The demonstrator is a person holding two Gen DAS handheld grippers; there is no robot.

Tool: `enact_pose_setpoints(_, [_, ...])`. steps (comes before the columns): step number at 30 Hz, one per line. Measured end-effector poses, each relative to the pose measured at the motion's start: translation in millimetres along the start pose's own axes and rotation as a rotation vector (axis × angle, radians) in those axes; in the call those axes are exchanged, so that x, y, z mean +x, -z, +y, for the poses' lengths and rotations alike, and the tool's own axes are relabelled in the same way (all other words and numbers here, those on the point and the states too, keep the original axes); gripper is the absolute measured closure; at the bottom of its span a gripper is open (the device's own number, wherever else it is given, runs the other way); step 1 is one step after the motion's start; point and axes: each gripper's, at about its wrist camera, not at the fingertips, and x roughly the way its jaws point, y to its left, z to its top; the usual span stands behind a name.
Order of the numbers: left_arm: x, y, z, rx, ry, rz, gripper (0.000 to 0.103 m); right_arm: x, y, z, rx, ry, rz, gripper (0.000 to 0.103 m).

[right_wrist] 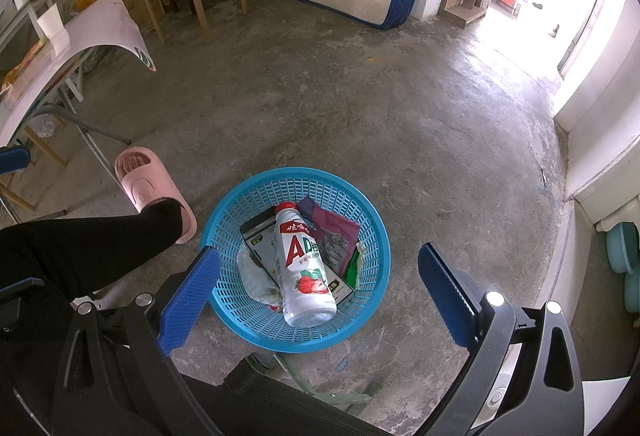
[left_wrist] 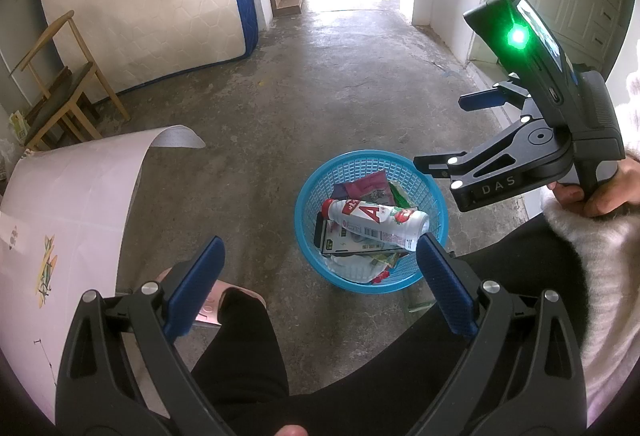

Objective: Collect trash

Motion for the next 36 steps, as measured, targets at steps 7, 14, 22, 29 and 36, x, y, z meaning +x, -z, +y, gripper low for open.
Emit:
enact_pose_setpoints(7, [0.1,-0.1,0.0,0.001,0.001,0.0,0.011,-0.1,0.2,-0.1,-0.001,0.0,0.002,0.007])
enact_pose_setpoints(14, [0.1,-0.1,0.1,0.001,0.0,0.0,0.011,-0.1,0.0,0.1,0.0,-0.001,0.002,0.007])
enact_pose_setpoints(22, [-0.3,0.2,0.2,0.001,0.001,0.001,0.011,0.5,0.1,0.3,-0.003,-0.002,0.006,0.007])
enact_pose_setpoints(29, [0.1,-0.2,0.2,0.001,0.001,0.0,0.011,1.5,0.4,0.2,-0.002,-0.002,0.006,0.007])
enact_pose_setpoints(36, [-0.1,-0.2,0.3,0.001,0.001,0.0,0.011,1.3,1.8,0.5,-0.001,-0.002,0.004,0.007])
